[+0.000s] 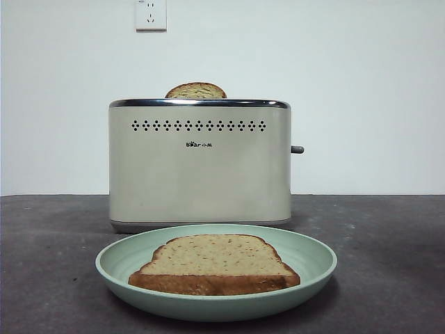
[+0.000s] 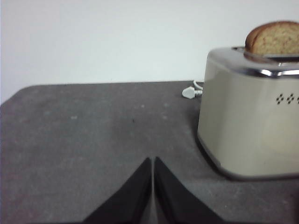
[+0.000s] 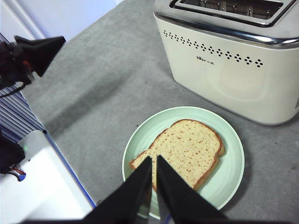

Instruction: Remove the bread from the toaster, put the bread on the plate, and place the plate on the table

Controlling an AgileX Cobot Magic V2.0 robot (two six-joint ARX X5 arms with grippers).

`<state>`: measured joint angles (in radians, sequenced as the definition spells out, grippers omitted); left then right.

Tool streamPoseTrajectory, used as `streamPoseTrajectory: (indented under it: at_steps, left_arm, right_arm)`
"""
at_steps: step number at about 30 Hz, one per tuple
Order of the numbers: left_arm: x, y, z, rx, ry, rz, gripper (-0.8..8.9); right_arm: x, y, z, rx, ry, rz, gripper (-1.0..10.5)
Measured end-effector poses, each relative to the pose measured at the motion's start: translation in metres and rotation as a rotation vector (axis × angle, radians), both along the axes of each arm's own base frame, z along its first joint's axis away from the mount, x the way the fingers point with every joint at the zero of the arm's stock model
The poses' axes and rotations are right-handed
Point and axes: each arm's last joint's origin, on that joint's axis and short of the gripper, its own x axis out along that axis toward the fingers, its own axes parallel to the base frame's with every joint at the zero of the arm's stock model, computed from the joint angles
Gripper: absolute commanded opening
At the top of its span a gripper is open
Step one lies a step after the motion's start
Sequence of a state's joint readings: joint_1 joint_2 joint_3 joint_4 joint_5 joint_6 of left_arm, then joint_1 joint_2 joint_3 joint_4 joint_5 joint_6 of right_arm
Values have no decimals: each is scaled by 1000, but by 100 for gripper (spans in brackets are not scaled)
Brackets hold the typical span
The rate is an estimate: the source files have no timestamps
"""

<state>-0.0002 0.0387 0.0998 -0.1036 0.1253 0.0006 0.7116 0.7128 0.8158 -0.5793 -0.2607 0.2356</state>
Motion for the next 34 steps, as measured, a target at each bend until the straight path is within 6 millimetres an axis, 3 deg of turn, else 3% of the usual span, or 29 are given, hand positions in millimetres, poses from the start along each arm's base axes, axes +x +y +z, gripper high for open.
streamPoseTrajectory:
  at_steps: [7, 34]
  left_arm:
    - [2, 1, -23, -15, 68, 25, 8]
    - [1, 1, -28, -93, 117, 33, 8]
  right_arm:
    - [0, 0, 0, 0, 0, 0, 4]
    - [0, 0, 0, 0, 0, 0, 4]
